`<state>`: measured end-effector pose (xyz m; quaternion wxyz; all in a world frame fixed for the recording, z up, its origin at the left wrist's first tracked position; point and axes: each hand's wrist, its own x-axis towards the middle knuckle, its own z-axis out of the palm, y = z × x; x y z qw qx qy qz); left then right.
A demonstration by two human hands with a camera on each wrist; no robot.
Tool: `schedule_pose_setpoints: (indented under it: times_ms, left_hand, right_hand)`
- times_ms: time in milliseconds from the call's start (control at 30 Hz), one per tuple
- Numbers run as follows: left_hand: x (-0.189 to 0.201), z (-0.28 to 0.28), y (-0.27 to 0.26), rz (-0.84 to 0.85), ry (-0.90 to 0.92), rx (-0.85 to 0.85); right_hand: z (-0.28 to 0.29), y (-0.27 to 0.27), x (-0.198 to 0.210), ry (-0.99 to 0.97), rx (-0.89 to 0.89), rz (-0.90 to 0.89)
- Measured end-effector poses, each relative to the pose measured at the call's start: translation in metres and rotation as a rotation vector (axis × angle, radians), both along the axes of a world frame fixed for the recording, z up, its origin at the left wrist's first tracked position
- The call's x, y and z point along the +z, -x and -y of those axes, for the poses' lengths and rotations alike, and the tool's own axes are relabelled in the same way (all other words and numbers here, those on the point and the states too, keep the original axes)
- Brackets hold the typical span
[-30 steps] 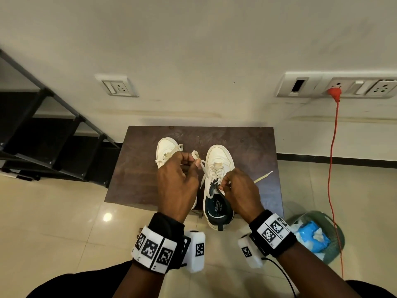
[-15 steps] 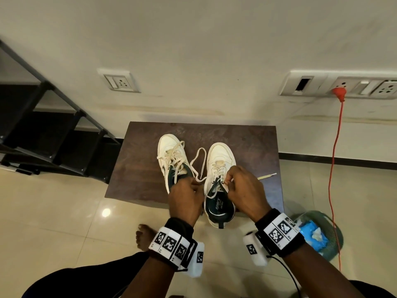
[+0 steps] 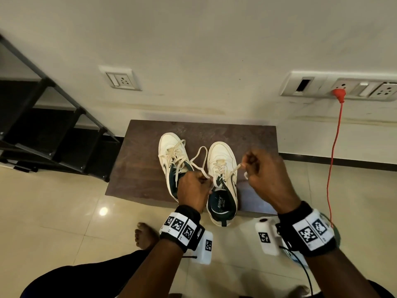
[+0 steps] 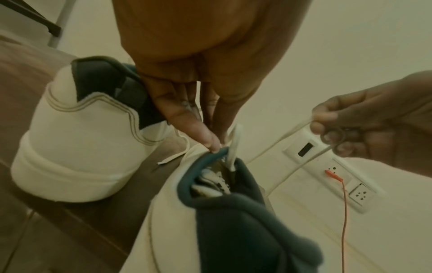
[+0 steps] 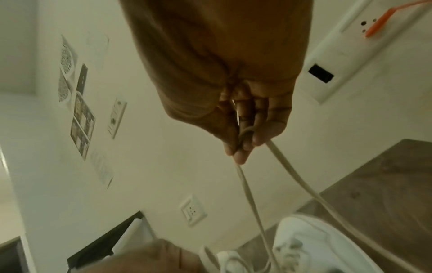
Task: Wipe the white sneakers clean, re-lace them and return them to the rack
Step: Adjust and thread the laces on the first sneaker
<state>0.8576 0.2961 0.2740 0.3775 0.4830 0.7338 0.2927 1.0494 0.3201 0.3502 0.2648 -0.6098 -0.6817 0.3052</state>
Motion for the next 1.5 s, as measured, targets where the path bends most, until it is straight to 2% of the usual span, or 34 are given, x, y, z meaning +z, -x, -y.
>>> schedule_pose_setpoints:
  times_ms: [100, 200, 267, 367, 433, 500, 667, 833, 1033, 1100, 1200, 1400, 1500]
  left_hand:
    - [-0.002, 0.003, 0.002, 0.033, -0.01, -0.005]
    - [-0.005, 0.001, 0.003, 0.054, 0.015, -0.016]
    - [-0.006, 0.0, 0.004, 0.059, 0.027, -0.027]
    - [-0.006, 0.0, 0.005, 0.065, 0.019, -0.04]
    - [-0.005, 0.001, 0.004, 0.063, 0.021, -0.039]
    - [-0.005, 0.001, 0.004, 0.053, 0.016, -0.044]
    - [-0.002, 0.001, 0.004, 0.048, 0.029, -0.047]
    - [-0.001, -0.001, 0.004, -0.021, 0.013, -0.078]
    - [-0.008, 0.0, 0.005, -0.126, 0.031, -0.092]
    - [-0.003, -0.001, 0.002, -0.191, 0.028, -0.125]
    - [0.001, -0.005, -0.003, -0.219, 0.006, -0.124]
    - [0.001, -0.002, -0.009, -0.127, -0.031, -0.161]
    - [0.004, -0.004, -0.011, -0.077, -0.092, -0.13]
  right_hand:
    - [0.0, -0.013, 0.012, -0.237, -0.071, 0.022]
    - [0.006, -0.011, 0.009, -0.34, -0.123, 0.352]
    - [0.013, -0.003, 0.002, -0.308, -0.14, 0.463]
    - [0.017, 0.007, -0.022, -0.056, -0.117, 0.33]
    - [0.015, 0.013, -0.042, 0.175, -0.111, 0.131]
    - [0.012, 0.019, -0.054, 0.255, -0.172, -0.034]
    - [0.006, 0.03, -0.07, 0.262, -0.274, -0.133]
    - [0.012, 0.038, -0.071, 0.042, -0.287, -0.196]
    - [0.008, 0.023, -0.055, 0.043, -0.328, -0.479]
    - [0.008, 0.014, -0.044, 0.018, -0.291, -0.479]
    - [0.012, 0.01, -0.038, -0.074, -0.218, -0.358]
    - [0.008, 0.014, -0.058, 0.177, -0.319, -0.528]
    - [0.001, 0.015, -0.053, 0.281, -0.361, -0.703]
